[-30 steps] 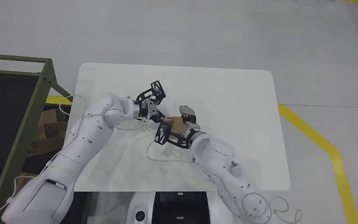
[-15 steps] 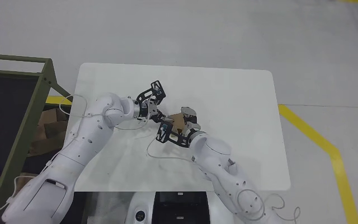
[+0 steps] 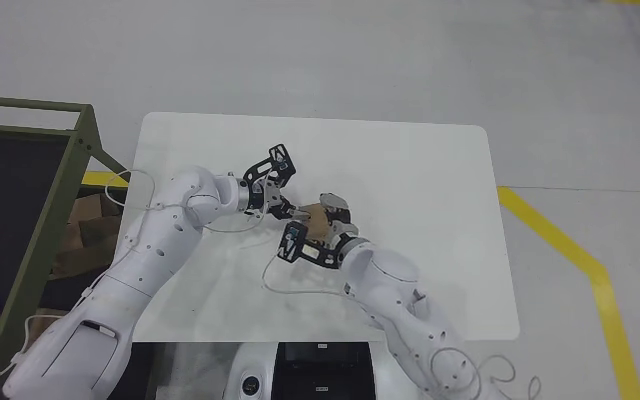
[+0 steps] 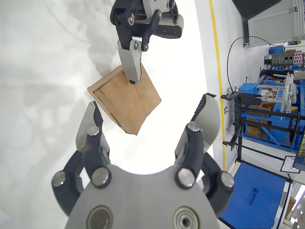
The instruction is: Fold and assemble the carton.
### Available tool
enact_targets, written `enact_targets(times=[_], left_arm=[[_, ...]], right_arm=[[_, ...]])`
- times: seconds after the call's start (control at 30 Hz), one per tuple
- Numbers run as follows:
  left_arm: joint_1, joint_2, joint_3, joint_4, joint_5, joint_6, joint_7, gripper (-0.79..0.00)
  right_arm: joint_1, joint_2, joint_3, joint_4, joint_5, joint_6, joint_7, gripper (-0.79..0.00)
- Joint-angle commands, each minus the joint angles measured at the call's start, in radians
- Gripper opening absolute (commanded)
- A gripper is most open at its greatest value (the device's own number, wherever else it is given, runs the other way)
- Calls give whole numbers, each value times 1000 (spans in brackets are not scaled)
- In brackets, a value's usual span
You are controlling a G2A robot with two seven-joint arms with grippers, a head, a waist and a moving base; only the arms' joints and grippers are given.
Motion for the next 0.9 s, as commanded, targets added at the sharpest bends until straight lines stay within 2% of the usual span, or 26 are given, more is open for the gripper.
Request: enact_targets(times=[0.0,0.27,0.87], left_arm=[[0,0,0,1,-1,-1,0,0],[0,0,0,0,0,0,0,0],[8,4,-10,-10,3,-8,5,0]], right_arm=[[1,0,1,5,-1,-2,0,-123],[37,-10,-13,59,1,41,30,-129],[44,-16,-20,61,-2,69,25,-123]])
